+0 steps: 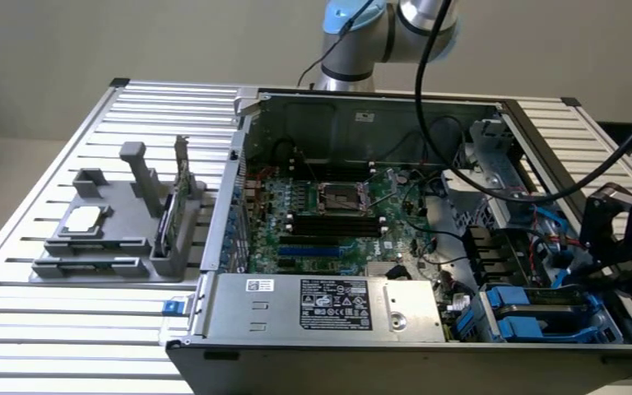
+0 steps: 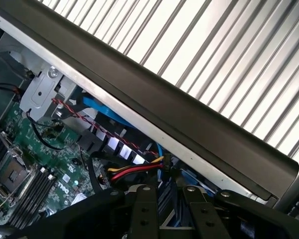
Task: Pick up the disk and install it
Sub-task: 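Insert the first disk wire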
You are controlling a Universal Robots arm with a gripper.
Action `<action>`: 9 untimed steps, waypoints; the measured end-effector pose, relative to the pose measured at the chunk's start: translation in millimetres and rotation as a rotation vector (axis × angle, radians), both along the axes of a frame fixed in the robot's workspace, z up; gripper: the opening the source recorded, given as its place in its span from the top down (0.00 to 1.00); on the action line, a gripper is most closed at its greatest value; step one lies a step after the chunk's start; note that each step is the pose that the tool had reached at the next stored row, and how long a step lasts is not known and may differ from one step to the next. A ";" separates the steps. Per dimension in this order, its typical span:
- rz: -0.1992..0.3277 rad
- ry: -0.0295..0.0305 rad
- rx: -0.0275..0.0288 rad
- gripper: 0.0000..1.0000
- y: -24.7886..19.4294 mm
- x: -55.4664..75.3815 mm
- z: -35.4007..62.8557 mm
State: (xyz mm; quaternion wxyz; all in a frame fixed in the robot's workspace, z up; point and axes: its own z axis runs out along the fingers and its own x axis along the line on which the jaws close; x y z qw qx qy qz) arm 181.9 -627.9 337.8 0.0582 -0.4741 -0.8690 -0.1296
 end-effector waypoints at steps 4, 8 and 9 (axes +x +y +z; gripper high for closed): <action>0.000 -0.0007 -0.0063 0.75 -0.2 0.0 -0.2; 0.001 -0.0007 -0.0065 0.75 0.0 -1.9 -0.5; 0.001 -0.0009 -0.0066 0.75 0.1 -2.5 -0.6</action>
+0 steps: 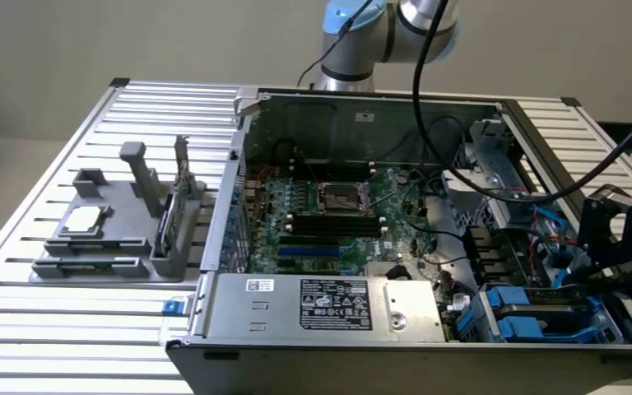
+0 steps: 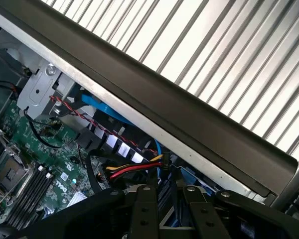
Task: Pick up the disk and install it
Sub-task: 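Insert the first disk wire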
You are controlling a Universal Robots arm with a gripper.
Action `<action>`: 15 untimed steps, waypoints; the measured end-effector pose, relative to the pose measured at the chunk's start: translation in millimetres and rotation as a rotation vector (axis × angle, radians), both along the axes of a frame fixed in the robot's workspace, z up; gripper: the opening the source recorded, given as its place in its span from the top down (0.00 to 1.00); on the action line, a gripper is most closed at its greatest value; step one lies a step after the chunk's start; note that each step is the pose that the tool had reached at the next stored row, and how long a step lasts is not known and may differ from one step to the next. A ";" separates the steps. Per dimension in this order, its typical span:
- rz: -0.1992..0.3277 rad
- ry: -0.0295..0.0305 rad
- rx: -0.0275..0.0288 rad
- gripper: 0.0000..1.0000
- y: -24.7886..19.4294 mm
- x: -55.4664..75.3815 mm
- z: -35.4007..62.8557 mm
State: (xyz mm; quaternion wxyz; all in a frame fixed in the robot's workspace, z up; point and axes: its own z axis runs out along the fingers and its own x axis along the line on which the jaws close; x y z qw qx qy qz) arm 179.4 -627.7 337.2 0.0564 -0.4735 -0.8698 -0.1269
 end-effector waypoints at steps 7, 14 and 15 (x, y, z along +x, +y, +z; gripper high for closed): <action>0.005 -0.0045 -0.0012 0.75 3.9 -0.8 -3.1; 0.008 -0.0073 -0.0120 0.75 5.2 -0.8 -4.6; 0.008 -0.0072 -0.0144 0.75 5.2 -0.9 -4.6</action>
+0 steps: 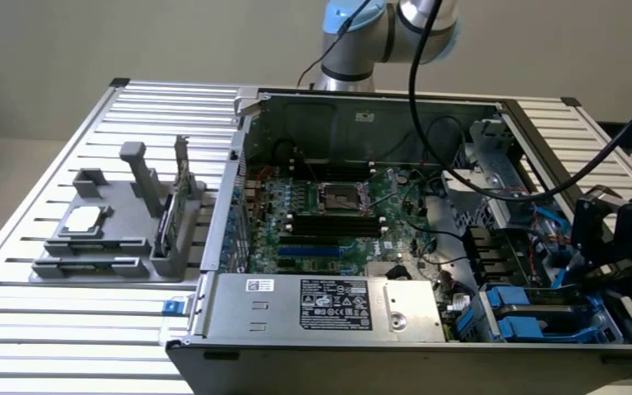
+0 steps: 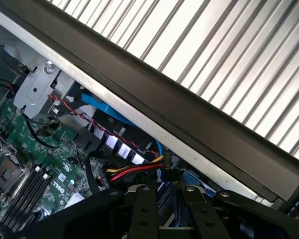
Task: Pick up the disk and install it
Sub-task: 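Insert the first disk wire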
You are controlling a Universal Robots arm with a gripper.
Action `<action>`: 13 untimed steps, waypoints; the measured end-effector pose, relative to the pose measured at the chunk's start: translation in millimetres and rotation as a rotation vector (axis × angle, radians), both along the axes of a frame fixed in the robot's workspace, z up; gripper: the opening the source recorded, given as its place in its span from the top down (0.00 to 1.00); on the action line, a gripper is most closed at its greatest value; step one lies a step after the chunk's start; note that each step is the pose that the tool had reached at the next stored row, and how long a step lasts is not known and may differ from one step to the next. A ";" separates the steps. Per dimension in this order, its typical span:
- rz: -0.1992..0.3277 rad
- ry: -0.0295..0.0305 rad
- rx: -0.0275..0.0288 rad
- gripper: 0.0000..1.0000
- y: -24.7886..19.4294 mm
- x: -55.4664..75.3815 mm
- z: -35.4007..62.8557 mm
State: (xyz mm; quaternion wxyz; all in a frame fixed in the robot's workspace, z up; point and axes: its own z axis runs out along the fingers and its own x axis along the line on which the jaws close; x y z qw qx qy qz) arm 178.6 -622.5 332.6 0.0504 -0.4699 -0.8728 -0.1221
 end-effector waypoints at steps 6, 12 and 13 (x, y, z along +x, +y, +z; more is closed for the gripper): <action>0.000 0.0000 -0.0145 0.75 0.2 0.6 0.0; 0.000 0.0000 -0.0234 0.75 5.4 0.7 0.0; 0.000 0.0000 -0.0249 0.75 6.4 0.8 0.0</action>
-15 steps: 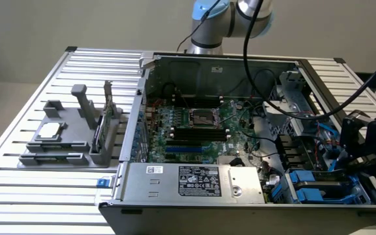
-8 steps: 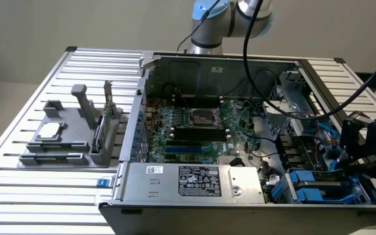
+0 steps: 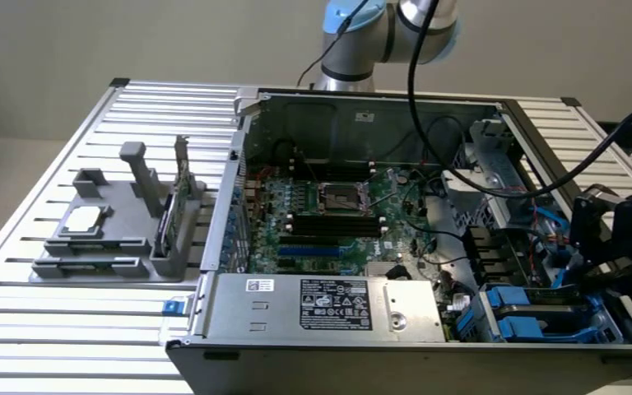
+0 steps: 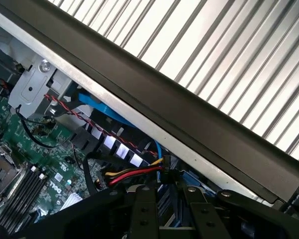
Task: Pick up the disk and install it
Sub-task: 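Insert the first disk wire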
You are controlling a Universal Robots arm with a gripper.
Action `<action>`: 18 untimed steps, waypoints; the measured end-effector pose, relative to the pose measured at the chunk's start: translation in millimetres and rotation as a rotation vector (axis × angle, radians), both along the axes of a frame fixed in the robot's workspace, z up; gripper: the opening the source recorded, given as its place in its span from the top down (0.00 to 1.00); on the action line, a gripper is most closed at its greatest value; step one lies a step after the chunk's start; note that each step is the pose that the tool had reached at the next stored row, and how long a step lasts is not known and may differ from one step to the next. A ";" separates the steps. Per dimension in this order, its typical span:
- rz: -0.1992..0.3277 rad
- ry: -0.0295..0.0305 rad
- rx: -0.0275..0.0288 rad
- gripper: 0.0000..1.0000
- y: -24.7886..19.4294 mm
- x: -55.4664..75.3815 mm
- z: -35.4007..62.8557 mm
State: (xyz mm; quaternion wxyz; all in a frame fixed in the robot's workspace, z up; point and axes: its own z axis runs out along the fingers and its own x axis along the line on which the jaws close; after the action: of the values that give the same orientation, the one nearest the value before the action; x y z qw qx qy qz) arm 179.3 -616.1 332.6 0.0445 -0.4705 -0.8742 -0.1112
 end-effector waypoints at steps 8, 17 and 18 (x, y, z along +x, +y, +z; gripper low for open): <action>0.000 0.0000 -0.0121 0.83 7.7 0.0 1.6; 0.000 -0.0020 -0.0147 0.83 8.8 -15.5 15.3; 0.000 -0.0031 -0.0147 0.83 8.7 -18.9 15.6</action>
State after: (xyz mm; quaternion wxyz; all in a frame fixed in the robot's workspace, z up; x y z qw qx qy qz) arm 160.4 -607.4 348.2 0.0397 -0.4706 -0.8751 -0.1055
